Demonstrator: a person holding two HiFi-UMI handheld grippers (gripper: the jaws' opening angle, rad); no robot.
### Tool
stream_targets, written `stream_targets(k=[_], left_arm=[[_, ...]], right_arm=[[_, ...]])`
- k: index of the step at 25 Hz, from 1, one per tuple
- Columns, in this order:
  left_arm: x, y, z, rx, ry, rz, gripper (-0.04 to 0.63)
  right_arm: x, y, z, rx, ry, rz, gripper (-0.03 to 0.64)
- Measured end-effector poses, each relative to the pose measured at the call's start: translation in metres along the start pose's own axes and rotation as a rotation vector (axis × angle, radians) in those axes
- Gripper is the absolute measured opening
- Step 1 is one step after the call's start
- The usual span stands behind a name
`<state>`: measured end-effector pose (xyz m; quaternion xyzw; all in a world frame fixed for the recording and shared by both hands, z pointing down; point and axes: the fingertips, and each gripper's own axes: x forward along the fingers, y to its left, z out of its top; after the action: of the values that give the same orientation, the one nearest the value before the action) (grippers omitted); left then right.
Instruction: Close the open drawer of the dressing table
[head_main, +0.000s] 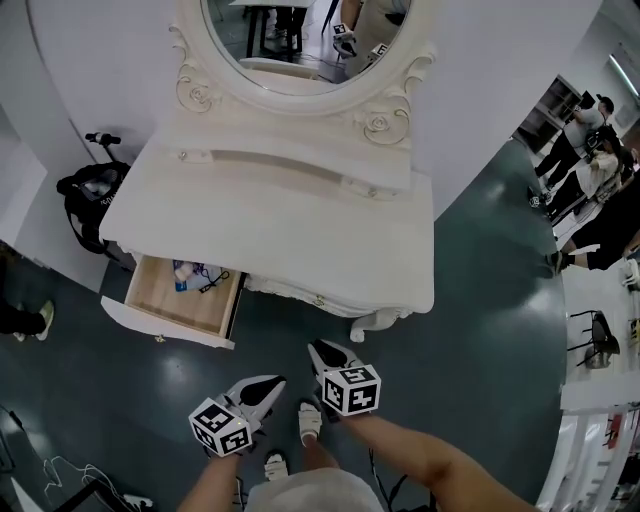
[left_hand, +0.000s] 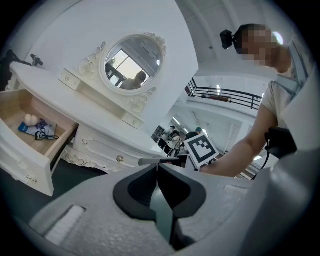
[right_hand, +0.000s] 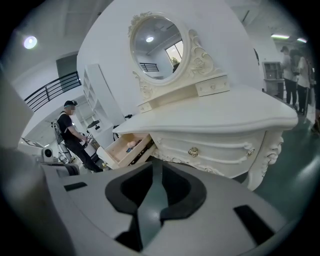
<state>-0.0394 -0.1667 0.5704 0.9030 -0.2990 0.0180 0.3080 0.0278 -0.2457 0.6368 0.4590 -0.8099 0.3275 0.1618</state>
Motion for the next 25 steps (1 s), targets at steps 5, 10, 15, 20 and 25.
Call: stream_targets(k=[5, 10, 15, 20, 25], left_arm=[[-0.009, -0.007, 0.001, 0.007, -0.009, 0.002, 0.011], [-0.019, -0.018, 0.001, 0.014, -0.009, -0.002, 0.011], [-0.031, -0.034, 0.002, 0.027, -0.014, -0.011, 0.011], [-0.044, -0.05, 0.002, 0.039, -0.017, -0.015, 0.011], [-0.058, -0.066, 0.002, 0.057, -0.021, -0.022, 0.011]], right_arm=[[-0.02, 0.015, -0.002, -0.042, -0.016, 0.035, 0.068], [-0.043, 0.032, -0.005, -0.041, -0.038, 0.08, 0.064], [-0.069, 0.054, -0.007, -0.097, -0.06, 0.126, 0.064], [-0.095, 0.078, -0.005, -0.143, -0.097, 0.168, 0.063], [-0.12, 0.1, -0.006, -0.178, -0.123, 0.194, 0.063]])
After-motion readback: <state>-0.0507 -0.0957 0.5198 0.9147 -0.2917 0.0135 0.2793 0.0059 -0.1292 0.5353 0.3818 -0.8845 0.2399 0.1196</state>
